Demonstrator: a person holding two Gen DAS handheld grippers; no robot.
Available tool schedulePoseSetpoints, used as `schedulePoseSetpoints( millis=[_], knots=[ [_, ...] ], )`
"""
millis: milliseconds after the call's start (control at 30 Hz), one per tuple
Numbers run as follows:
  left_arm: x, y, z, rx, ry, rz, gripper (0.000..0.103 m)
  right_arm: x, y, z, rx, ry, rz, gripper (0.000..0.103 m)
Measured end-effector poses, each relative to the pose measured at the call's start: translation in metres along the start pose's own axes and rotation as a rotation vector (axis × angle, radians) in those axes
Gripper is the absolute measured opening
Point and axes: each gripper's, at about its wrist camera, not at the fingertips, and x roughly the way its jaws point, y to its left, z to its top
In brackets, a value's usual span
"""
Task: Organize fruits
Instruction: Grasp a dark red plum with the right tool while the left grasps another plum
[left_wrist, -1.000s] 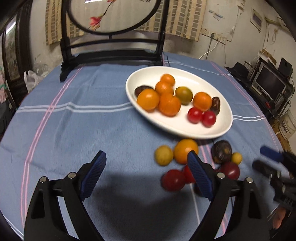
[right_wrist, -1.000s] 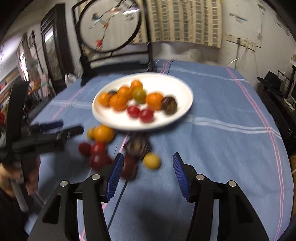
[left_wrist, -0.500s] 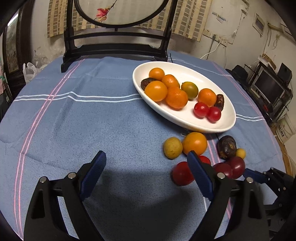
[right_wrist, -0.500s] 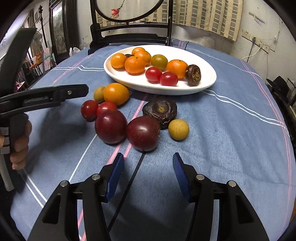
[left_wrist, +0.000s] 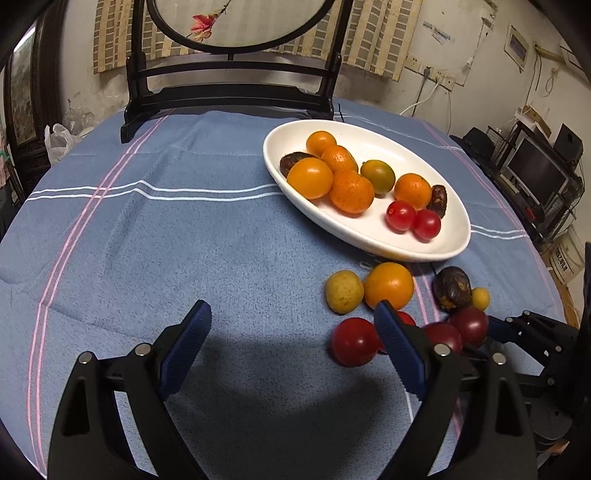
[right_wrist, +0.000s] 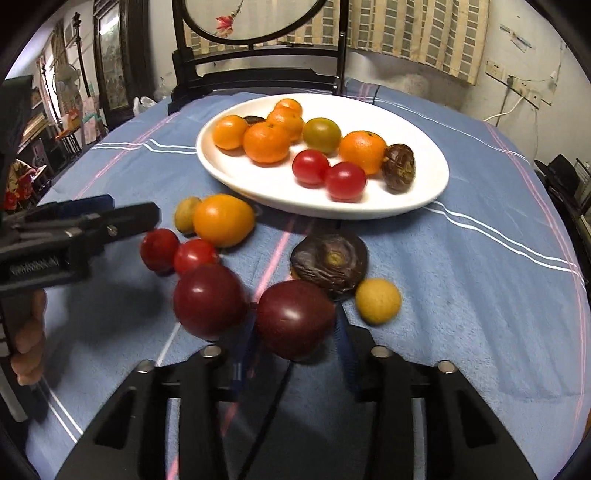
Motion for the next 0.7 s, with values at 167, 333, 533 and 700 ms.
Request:
schedulePoseSetpoints(
  millis=[167, 333, 533, 700],
  knots=[
    [0.0, -0.007, -0.003, 0.033, -0.005, -0.001, 0.088, -0.012, -0.017, -0.007, 0.091, -0.031, 0.057, 0.039],
    [-0.005, -0.019, -0.007, 0.073, -0.019, -0.031, 0.088, -0.024, -0.041, -0.015, 0.174, -0.071, 0.093, 0.039],
    [-0.01, -0.041, -0.018, 0.117, -0.003, -0.053, 0.088, -0.028, -0.049, -0.013, 0.17, -0.092, 0.078, 0.039],
    [-0.015, -0.056, -0.025, 0.126, 0.022, -0.078, 0.088, -0.041, -0.052, -0.012, 0.176, -0.129, 0.087, 0.039]
  ],
)
